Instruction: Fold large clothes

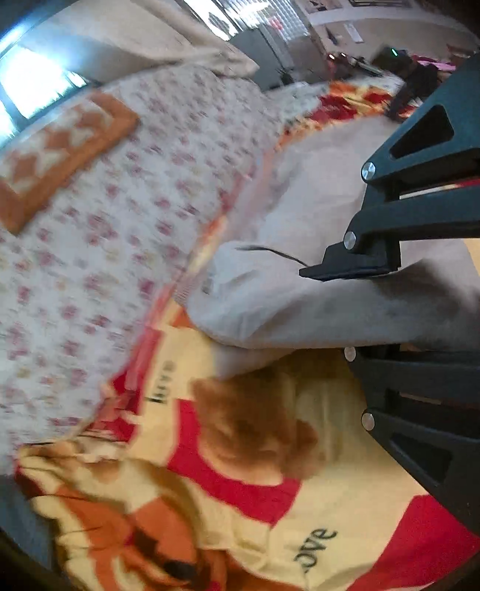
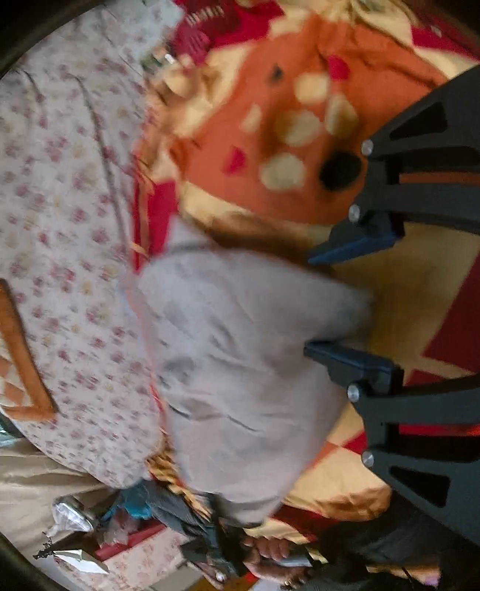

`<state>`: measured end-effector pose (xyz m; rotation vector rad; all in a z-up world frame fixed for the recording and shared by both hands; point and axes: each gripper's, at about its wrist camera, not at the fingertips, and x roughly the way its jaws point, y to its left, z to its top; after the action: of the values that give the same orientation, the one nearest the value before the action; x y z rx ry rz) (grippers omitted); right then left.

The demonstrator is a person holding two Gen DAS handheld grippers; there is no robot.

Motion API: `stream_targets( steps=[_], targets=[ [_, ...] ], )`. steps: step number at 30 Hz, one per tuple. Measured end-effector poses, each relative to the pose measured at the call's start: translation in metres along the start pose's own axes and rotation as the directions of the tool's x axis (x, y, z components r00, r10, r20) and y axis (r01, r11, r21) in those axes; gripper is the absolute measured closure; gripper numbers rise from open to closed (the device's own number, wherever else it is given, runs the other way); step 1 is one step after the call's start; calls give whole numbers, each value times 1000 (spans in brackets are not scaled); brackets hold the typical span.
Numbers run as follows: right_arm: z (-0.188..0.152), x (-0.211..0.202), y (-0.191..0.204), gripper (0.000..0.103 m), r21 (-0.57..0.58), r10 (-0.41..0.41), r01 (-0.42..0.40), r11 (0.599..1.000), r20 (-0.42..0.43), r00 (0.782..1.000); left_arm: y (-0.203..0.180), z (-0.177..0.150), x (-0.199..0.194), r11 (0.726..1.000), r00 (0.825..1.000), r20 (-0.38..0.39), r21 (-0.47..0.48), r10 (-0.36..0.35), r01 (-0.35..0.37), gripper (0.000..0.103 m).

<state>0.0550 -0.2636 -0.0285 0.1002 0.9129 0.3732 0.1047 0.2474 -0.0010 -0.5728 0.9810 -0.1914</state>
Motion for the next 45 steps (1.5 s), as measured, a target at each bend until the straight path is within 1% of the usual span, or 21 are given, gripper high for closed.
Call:
stream_targets(
  steps=[2, 3, 4, 6, 8, 10, 11, 14, 15, 17, 21, 24, 27, 31, 34, 36, 38, 40, 43, 44, 45],
  targets=[
    [9, -15, -3, 56, 29, -70, 68, 997, 89, 994, 6, -3, 12, 999, 999, -16, -18, 41, -41, 84],
    [13, -23, -6, 55, 46, -93, 88, 995, 129, 987, 11, -5, 17, 998, 999, -17, -40, 40, -41, 81],
    [13, -30, -5, 55, 57, -112, 104, 993, 168, 979, 17, -8, 19, 997, 999, -18, -66, 34, -35, 75],
    [18, -38, 1, 55, 42, -132, 125, 991, 236, 963, 26, -9, 22, 993, 999, -31, -120, 11, -15, 72],
    [22, -37, 14, 55, -6, -153, 159, 987, 256, 954, 17, -10, 14, 998, 1000, -14, -59, 11, -12, 92],
    [23, -26, 28, 55, -65, -155, 173, 983, 223, 962, -4, -12, -1, 999, 998, 45, 16, 38, -39, 95],
    [22, -17, 34, 55, -97, -160, 180, 979, 188, 969, -16, -11, -9, 999, 997, 77, 25, 27, -29, 96],
    [17, 9, 47, 55, -161, -182, 189, 969, 58, 982, -58, -5, -28, 999, 988, 151, 39, -32, 26, 96],
    [13, 22, 49, 55, -180, -189, 185, 966, -4, 982, -77, -3, -31, 998, 985, 166, 49, -55, 47, 96],
    [7, 33, 53, 55, -200, -207, 194, 960, -47, 977, -120, -1, -29, 993, 978, 185, 80, -97, 83, 96],
    [4, 28, 49, 50, -172, -186, 174, 970, -54, 981, -196, -6, 4, 985, 980, 146, 129, -135, 116, 96],
    [4, 20, 40, 50, -110, -150, 143, 984, -55, 987, -248, -27, 49, 979, 991, 74, 181, -114, 99, 96],
    [3, 8, 34, 50, -92, -154, 151, 984, -27, 988, -278, -48, 89, 972, 995, -1, 214, -96, 94, 98],
    [1, -11, 16, 50, -43, -164, 164, 985, 8, 986, -295, -77, 127, 965, 998, -45, 257, -41, 51, 99],
    [-1, -21, -2, 50, -4, -172, 172, 985, 20, 985, -295, -86, 145, 961, 997, -68, 270, -40, 57, 99],
    [-1, -27, -12, 50, 22, -171, 170, 985, 27, 985, -294, -90, 150, 961, 995, -76, 266, -59, 78, 97],
    [-2, -30, -20, 50, 36, -181, 180, 983, 30, 983, -290, -93, 148, 964, 994, -66, 245, -86, 99, 87],
    [-2, -33, -28, 50, 53, -200, 198, 979, 33, 979, -287, -95, 142, 965, 989, -72, 219, -130, 143, 77],
    [-1, -37, -35, 50, 78, -217, 213, 974, 49, 975, -293, -105, 119, 959, 980, -85, 206, -181, 196, 76],
    [0, -40, -35, 50, 84, -218, 212, 974, 57, 974, -293, -108, 108, 952, 975, -89, 214, -203, 218, 76],
    [-1, -41, -35, 50, 88, -216, 210, 974, 64, 974, -294, -114, 91, 937, 965, -98, 235, -243, 260, 76]
  ],
)
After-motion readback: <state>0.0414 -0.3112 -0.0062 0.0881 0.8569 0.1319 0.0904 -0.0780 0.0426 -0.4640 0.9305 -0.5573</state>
